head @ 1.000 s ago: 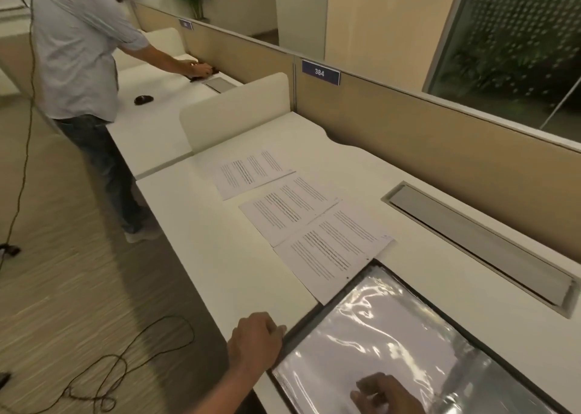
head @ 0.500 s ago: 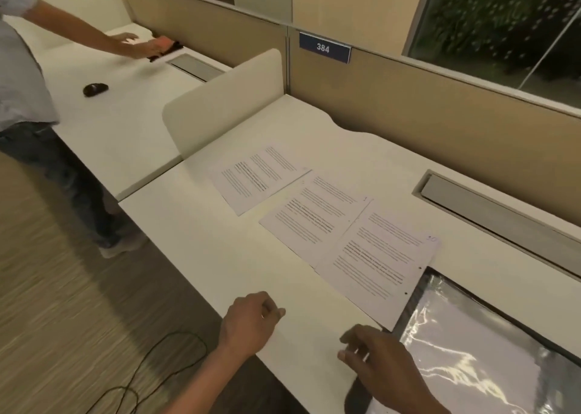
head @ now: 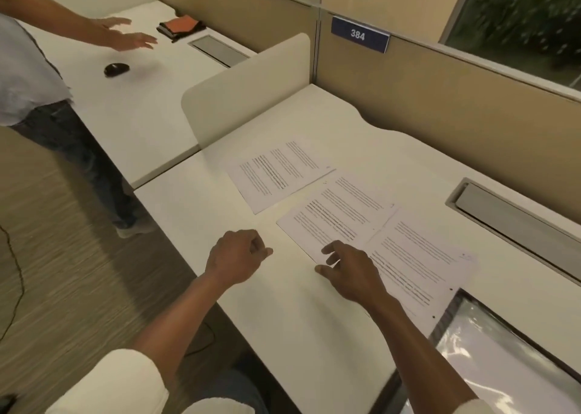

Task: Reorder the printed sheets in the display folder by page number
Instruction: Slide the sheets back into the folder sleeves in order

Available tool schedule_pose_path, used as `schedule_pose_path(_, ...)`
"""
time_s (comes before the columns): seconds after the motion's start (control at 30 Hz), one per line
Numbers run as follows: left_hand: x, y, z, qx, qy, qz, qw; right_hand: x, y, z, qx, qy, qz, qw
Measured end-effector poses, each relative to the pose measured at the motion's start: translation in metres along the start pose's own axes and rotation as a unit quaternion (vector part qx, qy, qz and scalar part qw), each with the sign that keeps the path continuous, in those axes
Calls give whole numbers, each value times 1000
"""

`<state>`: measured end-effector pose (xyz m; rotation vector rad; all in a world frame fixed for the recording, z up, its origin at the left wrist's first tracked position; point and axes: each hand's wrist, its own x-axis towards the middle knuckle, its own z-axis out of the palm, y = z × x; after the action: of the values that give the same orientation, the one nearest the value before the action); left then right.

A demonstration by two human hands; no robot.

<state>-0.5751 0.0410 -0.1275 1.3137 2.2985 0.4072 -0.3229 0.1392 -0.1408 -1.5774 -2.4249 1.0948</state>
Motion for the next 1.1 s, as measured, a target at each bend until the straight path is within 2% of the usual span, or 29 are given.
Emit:
schedule_pose_path(0.13,63,-16,-19,0,11,16,1000,53,-29,13,8,13,18,1000)
schedule_pose_path(0.27,144,-36,-45,1,-1,46,999,111,-66,21,63,48,75,994)
schedule_pose_path(0.43,254,-49,-80,3,-31,70,997,174,-103,21,171,124,175,962)
schedule_pose_path(0.6,336,-49,-92,13,-39,82,996,214,-117,16,205,185,244,930)
schedule_pose_path(0.93,399,-28,-69,4,-69,83,994,258,-124,27,243,250,353,868)
schedule_pose_path(1.1,401,-12,-60,-14,-82,30,996,269,-132,33,314,277,380,824)
